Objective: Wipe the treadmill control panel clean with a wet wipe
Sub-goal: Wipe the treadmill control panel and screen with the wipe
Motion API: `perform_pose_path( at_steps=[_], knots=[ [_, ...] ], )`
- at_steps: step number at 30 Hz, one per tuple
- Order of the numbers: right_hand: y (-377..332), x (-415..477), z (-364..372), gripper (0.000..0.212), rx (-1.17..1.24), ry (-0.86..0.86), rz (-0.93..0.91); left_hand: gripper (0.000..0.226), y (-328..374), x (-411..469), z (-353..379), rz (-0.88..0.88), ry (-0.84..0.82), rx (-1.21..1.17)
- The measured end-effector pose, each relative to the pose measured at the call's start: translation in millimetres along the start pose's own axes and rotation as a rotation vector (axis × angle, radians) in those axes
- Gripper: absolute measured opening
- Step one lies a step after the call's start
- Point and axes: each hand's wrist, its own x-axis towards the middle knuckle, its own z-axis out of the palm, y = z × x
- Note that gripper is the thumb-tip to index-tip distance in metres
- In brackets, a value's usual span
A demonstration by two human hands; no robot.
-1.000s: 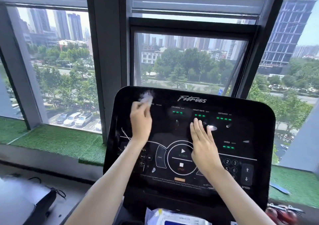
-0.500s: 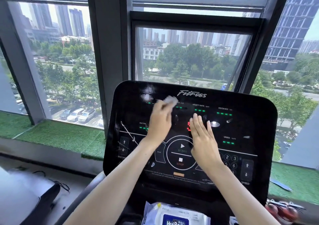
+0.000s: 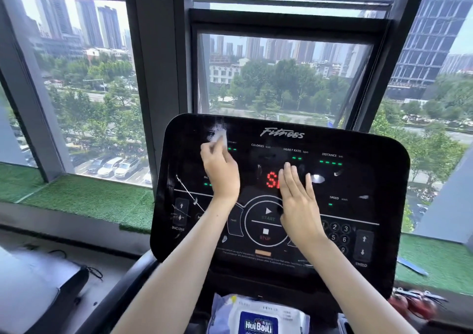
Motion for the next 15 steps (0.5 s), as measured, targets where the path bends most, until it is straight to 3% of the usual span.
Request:
perform_pose_path(
  at_steps=[1, 2, 4, 6, 7, 10, 11, 15],
  knots=[
    [-1.0, 0.0, 0.6, 0.095, 0.003, -0.001, 0.009, 0.036, 5.2, -2.7, 2.5, -0.049, 0.022, -0.003],
    [-1.8, -0.1, 0.7, 0.094, 0.004, -0.002, 0.014, 0.037, 11.6, -8.3, 6.7, 0.047, -0.041, 0.028],
    [-1.6, -0.7, 0.8, 0.093, 0.006, 0.002, 0.006, 0.037, 18.1, -24.8, 14.0, 0.411, -0.289, 0.065],
    [-1.0, -1.6, 0.9, 0.092, 0.010, 0.006, -0.007, 0.034, 13.7, -22.0, 10.4, 0.588, -0.434, 0.059],
    [-1.1, -1.8, 0.8, 0.091, 0.018, 0.005, -0.007, 0.033, 8.7, -15.3, 8.1, 0.549, -0.413, 0.053],
    [-2.3, -0.8, 0.7, 0.092, 0.044, 0.004, 0.008, 0.035, 2.4, -2.2, 4.8, 0.133, -0.106, -0.008],
    [-2.2, -1.0, 0.9, 0.092, 0.045, 0.003, 0.009, 0.037, 7.0, -6.3, 7.6, 0.103, -0.091, 0.004],
    [0.0, -2.3, 0.0, 0.087, 0.041, 0.007, -0.004, 0.037, 19.8, -28.3, 18.7, 0.556, -0.488, 0.046]
  ],
)
